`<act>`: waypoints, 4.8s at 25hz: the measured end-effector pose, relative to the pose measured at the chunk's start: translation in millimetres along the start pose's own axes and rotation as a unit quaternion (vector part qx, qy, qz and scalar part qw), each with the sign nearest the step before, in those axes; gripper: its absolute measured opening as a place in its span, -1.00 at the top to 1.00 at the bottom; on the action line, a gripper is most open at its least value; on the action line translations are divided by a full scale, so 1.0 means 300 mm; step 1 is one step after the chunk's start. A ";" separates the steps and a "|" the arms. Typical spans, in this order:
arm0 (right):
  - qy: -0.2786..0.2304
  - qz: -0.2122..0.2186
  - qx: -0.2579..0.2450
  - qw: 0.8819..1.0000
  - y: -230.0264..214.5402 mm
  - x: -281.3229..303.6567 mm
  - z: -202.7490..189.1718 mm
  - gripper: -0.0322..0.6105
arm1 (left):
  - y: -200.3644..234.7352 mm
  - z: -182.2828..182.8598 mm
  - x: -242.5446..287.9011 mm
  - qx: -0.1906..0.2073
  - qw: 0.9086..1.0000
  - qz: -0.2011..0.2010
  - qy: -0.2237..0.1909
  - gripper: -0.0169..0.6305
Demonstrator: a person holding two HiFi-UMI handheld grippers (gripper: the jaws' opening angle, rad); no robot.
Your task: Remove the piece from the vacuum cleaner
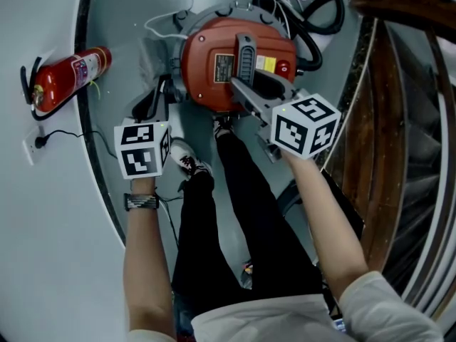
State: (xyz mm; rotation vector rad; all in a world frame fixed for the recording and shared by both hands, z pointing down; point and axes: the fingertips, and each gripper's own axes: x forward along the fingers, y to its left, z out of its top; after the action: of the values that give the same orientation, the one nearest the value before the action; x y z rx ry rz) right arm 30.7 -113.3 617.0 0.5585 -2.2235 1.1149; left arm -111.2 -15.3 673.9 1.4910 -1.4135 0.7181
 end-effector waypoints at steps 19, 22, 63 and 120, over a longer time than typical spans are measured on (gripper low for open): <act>0.025 -0.012 -0.048 0.998 0.003 0.001 0.003 0.37 | 0.046 -0.005 -0.004 0.036 0.999 0.004 0.004 0.83; 0.025 -0.013 -0.055 0.998 0.004 0.001 0.002 0.36 | 0.048 -0.006 -0.006 0.037 0.999 0.001 0.003 0.83; 0.027 -0.033 -0.074 0.996 0.002 -0.004 0.004 0.33 | 0.097 -0.011 -0.023 -0.070 0.997 0.030 -0.019 0.83; 0.030 -0.035 -0.089 0.995 0.002 -0.001 0.011 0.30 | 0.105 -0.003 -0.027 -0.083 0.995 0.013 -0.045 0.85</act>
State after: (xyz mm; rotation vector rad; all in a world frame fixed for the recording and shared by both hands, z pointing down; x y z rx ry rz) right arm 29.5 -115.6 614.7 0.5157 -2.2068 0.8761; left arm -143.0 -8.2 674.3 1.3925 -1.5235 0.5409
